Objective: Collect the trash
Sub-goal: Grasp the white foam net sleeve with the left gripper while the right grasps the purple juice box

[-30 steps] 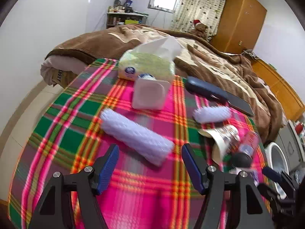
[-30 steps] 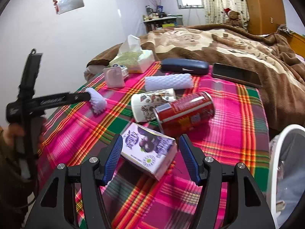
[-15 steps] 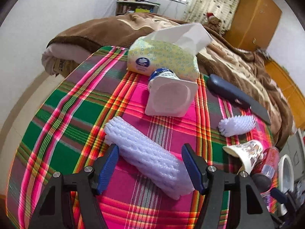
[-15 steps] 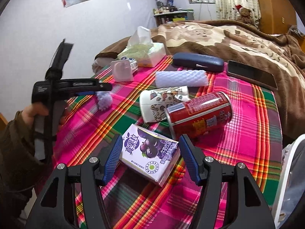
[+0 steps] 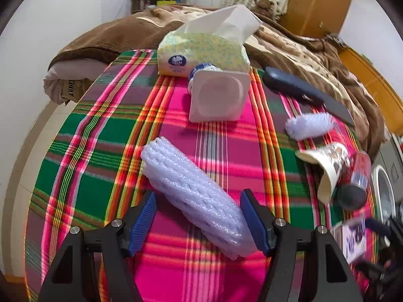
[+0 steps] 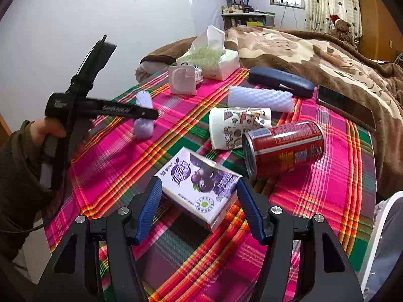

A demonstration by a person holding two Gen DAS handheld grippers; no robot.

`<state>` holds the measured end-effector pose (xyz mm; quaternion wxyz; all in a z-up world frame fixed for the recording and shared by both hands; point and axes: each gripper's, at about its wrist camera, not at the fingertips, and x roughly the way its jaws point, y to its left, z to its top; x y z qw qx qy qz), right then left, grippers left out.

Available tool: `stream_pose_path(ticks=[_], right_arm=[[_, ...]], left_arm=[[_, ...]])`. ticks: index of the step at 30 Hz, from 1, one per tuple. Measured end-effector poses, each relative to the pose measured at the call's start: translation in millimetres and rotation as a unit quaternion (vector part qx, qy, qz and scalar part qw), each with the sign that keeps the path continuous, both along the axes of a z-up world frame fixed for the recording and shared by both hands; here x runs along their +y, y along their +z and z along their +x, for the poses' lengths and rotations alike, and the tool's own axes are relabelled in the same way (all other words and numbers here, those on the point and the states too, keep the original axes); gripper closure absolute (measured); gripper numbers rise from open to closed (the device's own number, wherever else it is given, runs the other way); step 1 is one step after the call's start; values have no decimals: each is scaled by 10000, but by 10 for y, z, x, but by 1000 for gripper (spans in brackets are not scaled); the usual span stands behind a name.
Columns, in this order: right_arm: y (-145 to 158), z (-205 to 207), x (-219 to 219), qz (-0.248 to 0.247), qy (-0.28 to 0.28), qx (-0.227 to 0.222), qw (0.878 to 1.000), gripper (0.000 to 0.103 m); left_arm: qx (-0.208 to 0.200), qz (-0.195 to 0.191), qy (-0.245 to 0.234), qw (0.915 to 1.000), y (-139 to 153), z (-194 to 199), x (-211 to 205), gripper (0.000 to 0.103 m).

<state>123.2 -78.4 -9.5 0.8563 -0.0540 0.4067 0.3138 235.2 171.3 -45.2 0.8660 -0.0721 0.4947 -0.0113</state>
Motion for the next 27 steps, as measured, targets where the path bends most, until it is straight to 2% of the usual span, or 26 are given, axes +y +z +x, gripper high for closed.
stream_pose_path(ticks=[5,10,18,22,27], right_arm=[[51,68,22,152,25,-80,9998,40],[25,222,103,359,29,40,9993,40],[-89,133,150,228,616,460,9968,38],[-122,-45,185,31,795,449,9958,38],[-173,-137,234,-247,521,369,9977,38]], left_arm=[[119,156,-308,9993,15,-107,13,35],[114,-24,-305,9995,3,-178,73,35],[74,-58,-230,9997,6,-157,91,35],[52,-30,-169,9998,2,-127,87,35],[13,17,-59,10000,-14,-83,60,35]])
